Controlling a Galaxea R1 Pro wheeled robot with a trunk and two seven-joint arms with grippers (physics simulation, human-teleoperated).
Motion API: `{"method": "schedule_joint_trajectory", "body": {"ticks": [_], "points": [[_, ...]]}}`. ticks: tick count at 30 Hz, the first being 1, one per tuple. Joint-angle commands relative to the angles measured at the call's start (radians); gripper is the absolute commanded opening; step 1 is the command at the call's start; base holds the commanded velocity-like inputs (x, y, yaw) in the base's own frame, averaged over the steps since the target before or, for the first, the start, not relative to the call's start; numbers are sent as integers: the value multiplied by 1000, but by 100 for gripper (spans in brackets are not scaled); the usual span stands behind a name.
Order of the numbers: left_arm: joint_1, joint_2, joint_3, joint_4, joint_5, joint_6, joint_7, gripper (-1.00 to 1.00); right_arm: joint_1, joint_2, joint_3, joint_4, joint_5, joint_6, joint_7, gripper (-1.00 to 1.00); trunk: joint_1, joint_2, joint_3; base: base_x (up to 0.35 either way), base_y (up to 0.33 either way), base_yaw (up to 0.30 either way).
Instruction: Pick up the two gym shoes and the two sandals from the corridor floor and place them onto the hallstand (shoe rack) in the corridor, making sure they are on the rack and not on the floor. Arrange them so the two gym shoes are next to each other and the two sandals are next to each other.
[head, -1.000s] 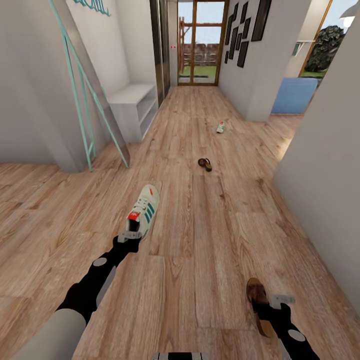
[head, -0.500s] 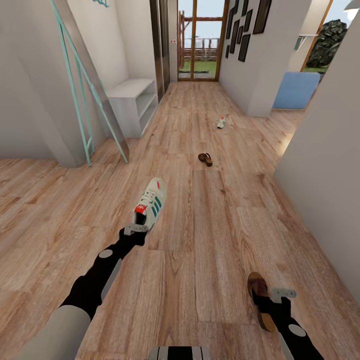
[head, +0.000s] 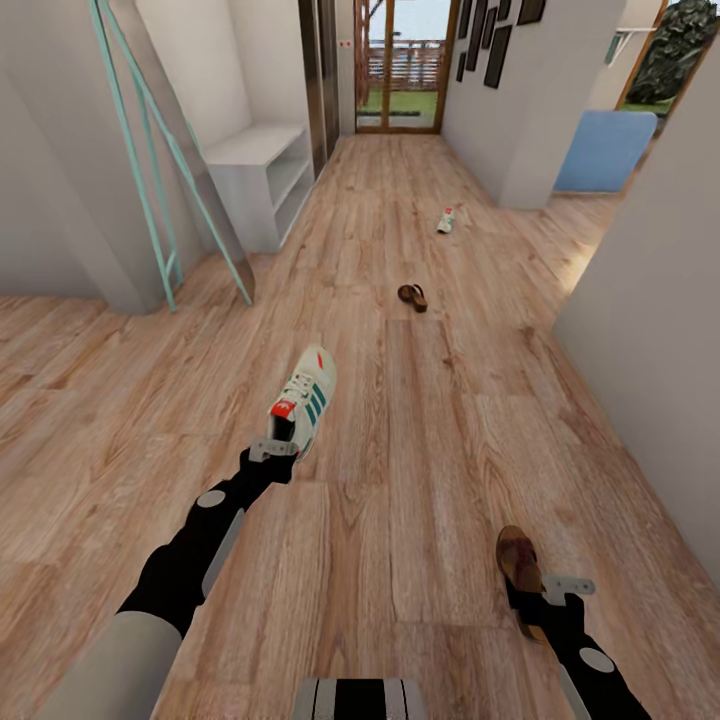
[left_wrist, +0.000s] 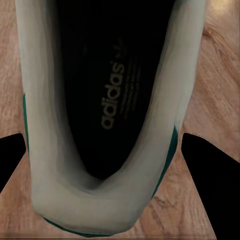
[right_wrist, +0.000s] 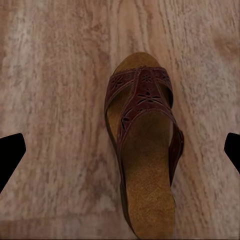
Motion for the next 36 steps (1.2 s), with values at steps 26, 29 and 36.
{"method": "schedule_joint_trajectory", "body": {"ticks": [26,29,36], "points": [[22,1,2,-58,7,6,7,-100,-1,3,2,-40,6,-3,2,100,6,-4,-83,4,-1,-69],[23,1,2,-60,6,9,7,-100,-1,3,2,-58,7,-2,2,100,6,-4,-83,150,-90,-2],[24,0,1,-62,5,9,8,-100,0,3,4,-69,8,-1,2,100,6,-4,-83,175,-119,-1]]}}
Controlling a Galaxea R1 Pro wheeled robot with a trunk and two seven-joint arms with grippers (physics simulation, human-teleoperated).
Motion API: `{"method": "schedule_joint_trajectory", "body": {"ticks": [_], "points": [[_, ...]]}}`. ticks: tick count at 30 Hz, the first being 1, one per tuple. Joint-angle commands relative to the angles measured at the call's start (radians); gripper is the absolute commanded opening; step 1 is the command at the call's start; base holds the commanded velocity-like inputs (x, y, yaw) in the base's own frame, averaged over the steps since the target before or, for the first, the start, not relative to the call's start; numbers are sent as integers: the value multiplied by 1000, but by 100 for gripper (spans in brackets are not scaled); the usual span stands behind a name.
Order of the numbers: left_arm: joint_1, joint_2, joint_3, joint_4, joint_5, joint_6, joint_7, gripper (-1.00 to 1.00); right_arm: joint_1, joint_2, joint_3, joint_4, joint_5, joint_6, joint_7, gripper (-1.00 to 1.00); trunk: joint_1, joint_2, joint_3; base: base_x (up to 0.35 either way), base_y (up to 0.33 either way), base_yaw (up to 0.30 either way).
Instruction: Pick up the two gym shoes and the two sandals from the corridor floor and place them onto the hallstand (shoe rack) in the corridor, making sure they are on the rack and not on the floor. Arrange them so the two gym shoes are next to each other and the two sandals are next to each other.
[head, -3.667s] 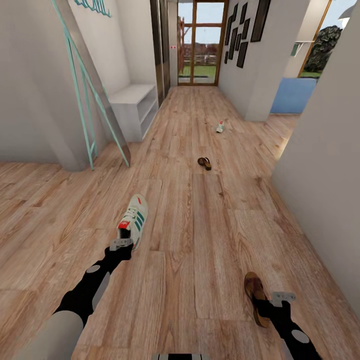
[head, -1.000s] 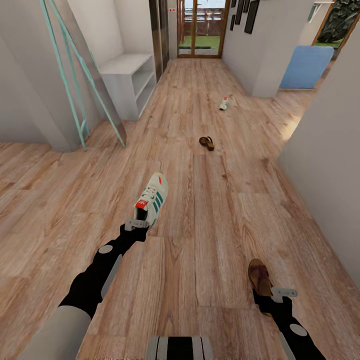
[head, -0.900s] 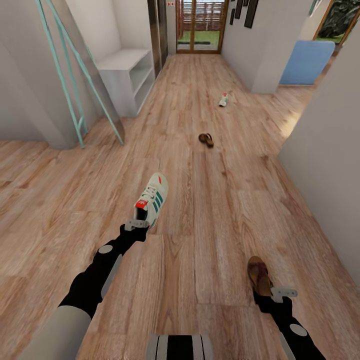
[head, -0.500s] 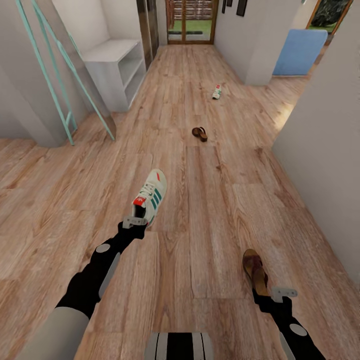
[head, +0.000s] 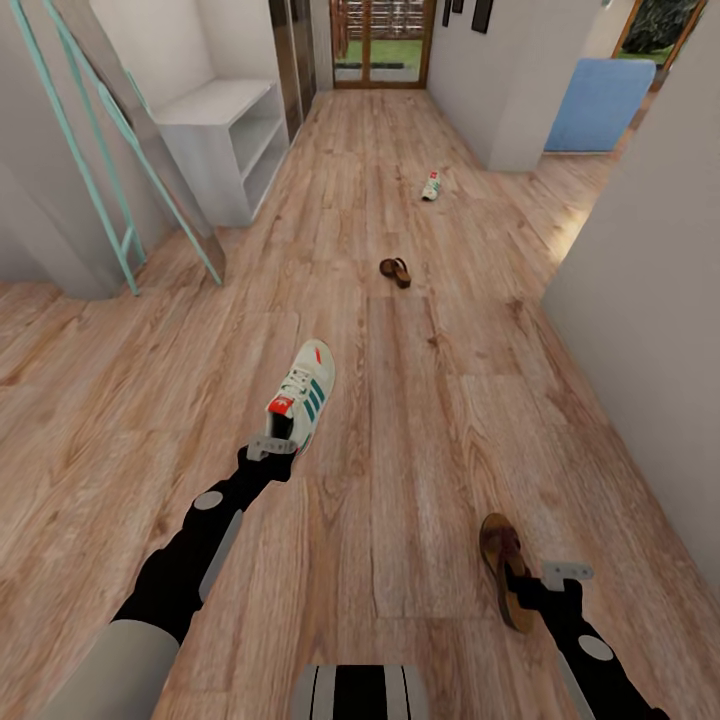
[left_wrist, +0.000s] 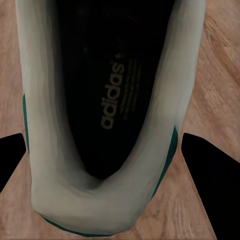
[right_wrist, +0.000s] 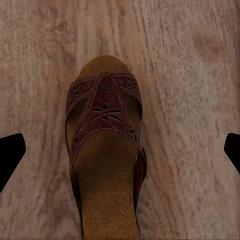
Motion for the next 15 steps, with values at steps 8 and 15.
{"method": "schedule_joint_trajectory", "body": {"ticks": [8,15], "points": [[0,1,0,-5,3,9,-1,-100,0,4,-3,0,6,-2,4,100,0,0,-1,32,-22,0],[0,2,-1,-7,1,9,-2,-100,0,8,-3,2,6,-3,4,100,1,-1,-14,1,0,0]]}}
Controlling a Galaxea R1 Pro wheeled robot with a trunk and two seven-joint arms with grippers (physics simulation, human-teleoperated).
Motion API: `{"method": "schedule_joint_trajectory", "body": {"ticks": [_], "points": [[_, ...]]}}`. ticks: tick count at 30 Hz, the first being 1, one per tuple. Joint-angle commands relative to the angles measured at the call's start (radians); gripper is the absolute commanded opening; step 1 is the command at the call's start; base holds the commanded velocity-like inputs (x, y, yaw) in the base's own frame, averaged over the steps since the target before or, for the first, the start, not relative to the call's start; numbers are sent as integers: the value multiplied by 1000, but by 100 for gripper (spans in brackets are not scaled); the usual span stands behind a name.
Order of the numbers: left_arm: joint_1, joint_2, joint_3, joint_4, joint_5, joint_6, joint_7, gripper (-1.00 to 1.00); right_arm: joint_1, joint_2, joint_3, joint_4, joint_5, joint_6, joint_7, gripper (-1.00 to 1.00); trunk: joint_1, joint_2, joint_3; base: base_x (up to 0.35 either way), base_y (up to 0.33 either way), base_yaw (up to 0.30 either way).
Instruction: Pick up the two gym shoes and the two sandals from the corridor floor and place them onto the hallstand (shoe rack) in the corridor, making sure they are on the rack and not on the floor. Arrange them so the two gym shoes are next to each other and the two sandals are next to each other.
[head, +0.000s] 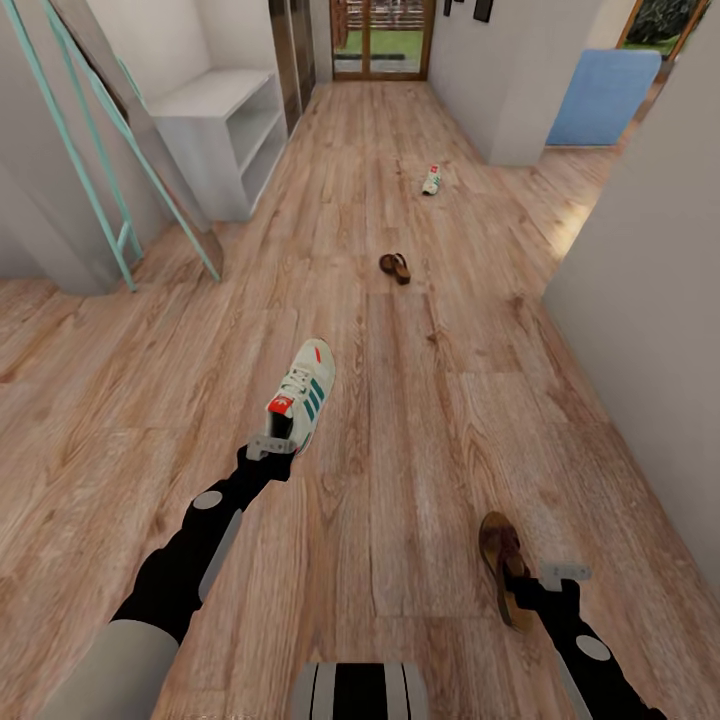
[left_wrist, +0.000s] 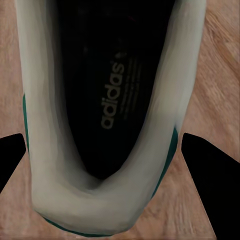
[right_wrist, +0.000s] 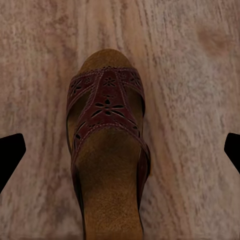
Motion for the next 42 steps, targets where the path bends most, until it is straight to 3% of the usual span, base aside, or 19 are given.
{"method": "schedule_joint_trajectory", "body": {"ticks": [1,42], "points": [[0,0,-1,-2,5,6,-2,-100,-1,1,-3,1,7,-3,4,100,0,-1,-6,0,0,0],[0,0,-4,-5,6,6,-2,-100,0,1,-4,1,7,-5,2,100,19,-10,-228,0,0,0]]}}
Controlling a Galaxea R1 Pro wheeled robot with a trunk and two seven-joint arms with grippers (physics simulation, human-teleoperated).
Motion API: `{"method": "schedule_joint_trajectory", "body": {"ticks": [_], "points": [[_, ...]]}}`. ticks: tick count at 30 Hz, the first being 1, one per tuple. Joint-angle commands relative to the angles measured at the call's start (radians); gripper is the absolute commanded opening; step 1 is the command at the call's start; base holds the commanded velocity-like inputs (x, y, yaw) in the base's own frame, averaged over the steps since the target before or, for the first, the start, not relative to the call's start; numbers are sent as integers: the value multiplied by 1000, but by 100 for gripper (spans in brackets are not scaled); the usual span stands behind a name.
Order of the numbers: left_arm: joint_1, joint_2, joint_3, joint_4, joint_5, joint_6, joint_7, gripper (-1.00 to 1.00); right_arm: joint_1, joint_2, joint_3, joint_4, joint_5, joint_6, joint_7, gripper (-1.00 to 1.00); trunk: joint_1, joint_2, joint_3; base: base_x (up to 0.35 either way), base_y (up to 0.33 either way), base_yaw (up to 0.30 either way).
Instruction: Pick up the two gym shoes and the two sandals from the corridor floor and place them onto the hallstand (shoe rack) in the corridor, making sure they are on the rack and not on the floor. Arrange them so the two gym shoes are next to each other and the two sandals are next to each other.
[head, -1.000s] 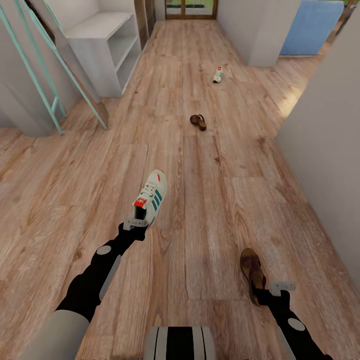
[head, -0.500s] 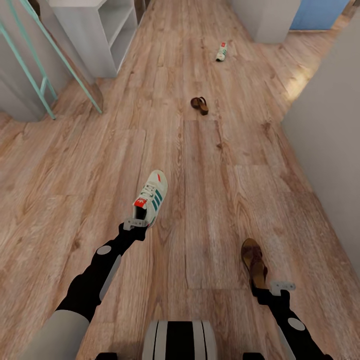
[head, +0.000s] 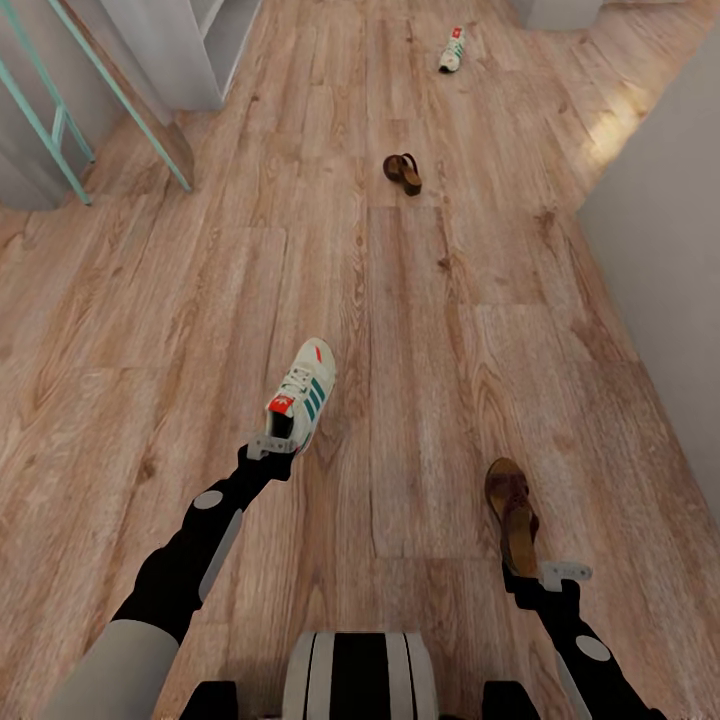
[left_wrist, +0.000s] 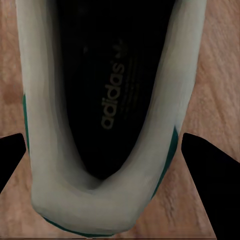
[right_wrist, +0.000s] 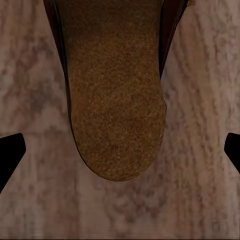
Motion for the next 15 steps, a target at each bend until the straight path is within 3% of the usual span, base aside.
{"method": "schedule_joint_trajectory", "body": {"ticks": [1,12,15], "points": [[0,0,-1,-3,4,6,-3,-100,0,0,-3,1,6,-3,3,100,0,0,-6,0,0,0],[0,-1,-4,-39,4,8,-3,-100,0,0,-3,0,6,-1,3,100,1,-1,-17,0,0,0],[0,0,-4,-39,4,8,-3,-100,0,0,-3,0,6,-1,3,100,2,-1,-29,0,0,0]]}}
